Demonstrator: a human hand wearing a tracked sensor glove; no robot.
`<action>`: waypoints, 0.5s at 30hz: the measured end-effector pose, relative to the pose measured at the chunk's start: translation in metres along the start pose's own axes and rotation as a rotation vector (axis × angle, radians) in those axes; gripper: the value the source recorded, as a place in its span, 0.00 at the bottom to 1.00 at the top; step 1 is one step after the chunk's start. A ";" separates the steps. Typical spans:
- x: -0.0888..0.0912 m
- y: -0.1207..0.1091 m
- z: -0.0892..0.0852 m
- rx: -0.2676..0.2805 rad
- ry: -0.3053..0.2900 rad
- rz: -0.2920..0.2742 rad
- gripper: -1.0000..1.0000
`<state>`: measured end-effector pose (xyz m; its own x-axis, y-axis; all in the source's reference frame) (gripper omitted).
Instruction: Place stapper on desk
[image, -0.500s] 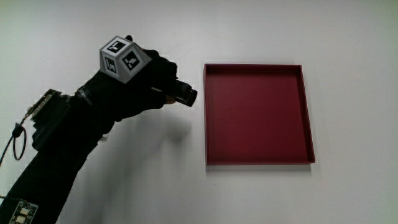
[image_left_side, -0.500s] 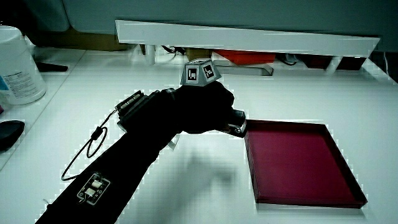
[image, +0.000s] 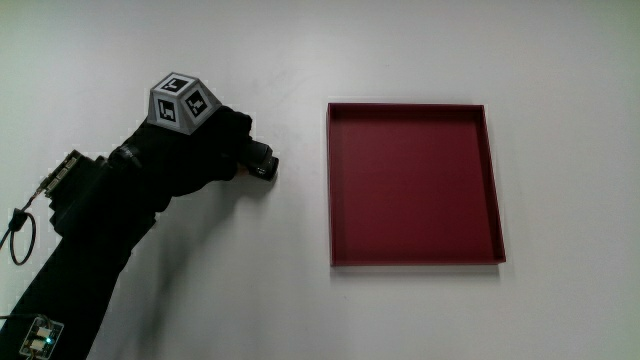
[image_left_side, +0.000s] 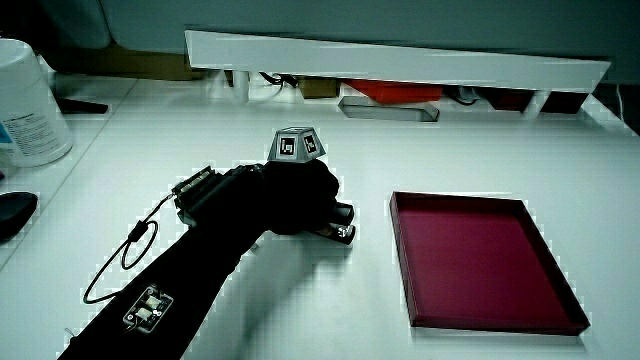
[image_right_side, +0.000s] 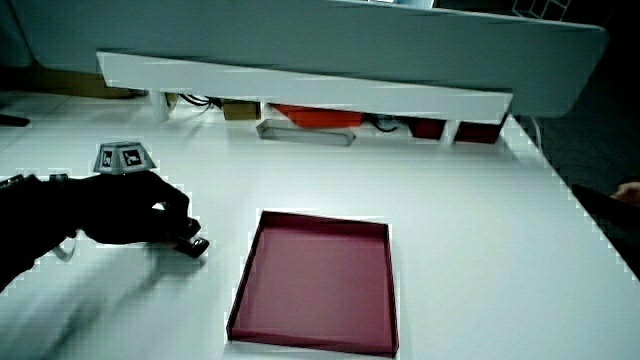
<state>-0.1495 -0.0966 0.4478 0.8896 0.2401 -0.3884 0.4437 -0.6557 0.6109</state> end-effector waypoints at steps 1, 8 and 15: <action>-0.004 0.002 -0.003 -0.005 -0.015 0.010 0.50; -0.013 0.008 -0.011 -0.025 -0.032 0.033 0.50; -0.011 0.007 -0.011 -0.028 -0.019 0.033 0.43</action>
<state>-0.1549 -0.0954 0.4641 0.9017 0.2052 -0.3805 0.4173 -0.6430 0.6422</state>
